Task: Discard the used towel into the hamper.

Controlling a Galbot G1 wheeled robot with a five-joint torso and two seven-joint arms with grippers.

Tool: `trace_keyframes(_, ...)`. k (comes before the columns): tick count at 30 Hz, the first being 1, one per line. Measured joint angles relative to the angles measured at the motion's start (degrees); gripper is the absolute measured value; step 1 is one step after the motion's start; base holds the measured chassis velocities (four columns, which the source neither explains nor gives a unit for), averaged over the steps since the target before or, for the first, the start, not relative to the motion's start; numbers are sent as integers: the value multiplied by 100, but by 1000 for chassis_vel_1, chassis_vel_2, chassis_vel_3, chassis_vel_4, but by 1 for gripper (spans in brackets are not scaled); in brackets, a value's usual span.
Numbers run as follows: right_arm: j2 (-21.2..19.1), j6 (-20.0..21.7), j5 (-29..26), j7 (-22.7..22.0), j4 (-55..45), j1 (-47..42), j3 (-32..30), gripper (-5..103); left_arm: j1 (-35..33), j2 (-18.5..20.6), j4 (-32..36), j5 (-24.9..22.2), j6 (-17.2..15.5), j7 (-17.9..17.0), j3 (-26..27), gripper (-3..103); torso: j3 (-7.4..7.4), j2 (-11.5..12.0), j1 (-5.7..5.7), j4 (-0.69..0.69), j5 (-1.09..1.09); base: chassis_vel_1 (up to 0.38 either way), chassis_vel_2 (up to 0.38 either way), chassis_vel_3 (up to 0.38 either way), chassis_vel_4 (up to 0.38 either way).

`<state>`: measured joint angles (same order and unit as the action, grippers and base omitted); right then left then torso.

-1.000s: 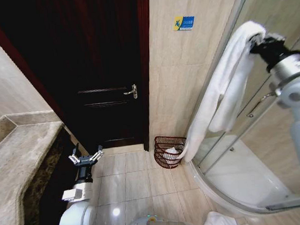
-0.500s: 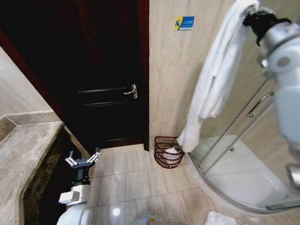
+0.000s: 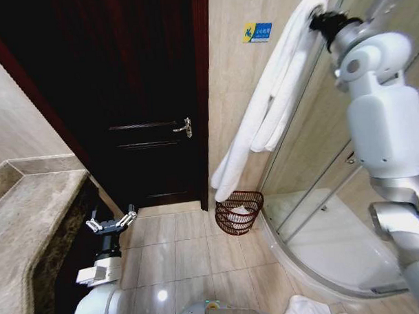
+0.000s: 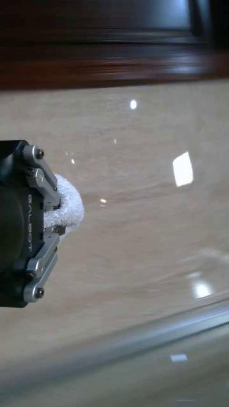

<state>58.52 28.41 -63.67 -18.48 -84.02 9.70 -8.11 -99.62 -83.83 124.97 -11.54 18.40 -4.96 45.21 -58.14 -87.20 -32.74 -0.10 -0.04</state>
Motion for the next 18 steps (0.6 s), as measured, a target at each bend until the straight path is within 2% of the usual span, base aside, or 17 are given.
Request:
trace_keyframes(2,166,-105,-353,-156,20,-142,-67,5,0,-27,-13,0,29,6,0,100,0,0,1,1,2,0,0,0,0)
trace_keyframes(4,279,-243,-212,-35,78,-299,-93,5,-7,-36,-16,-18,58,11,23,100,-1,1,0,1,7,0,0,0,0)
trace_keyframes(8,323,-236,66,54,124,-333,-126,5,-11,-37,-27,-71,75,20,77,100,0,0,0,1,5,0,0,0,0)
trace_keyframes(11,237,76,652,64,210,-206,-130,5,-11,-24,-110,-126,127,33,141,100,0,0,0,0,4,0,0,0,0)
trace_keyframes(12,237,76,652,64,210,-206,-130,5,-11,-24,-110,-126,127,33,141,100,0,0,0,0,4,0,0,0,0)
trace_keyframes(15,18,448,1363,7,311,-26,-10,5,-2,1,-165,-165,149,46,148,100,0,0,1,-1,5,0,0,0,0)
trace_keyframes(16,18,448,1363,7,311,-26,-10,5,-2,1,-165,-165,149,46,148,100,0,0,1,-1,5,0,0,0,0)
trace_keyframes(18,-93,705,1537,-174,364,145,98,5,18,29,-177,-183,149,51,142,100,0,0,1,-2,6,0,0,0,0)
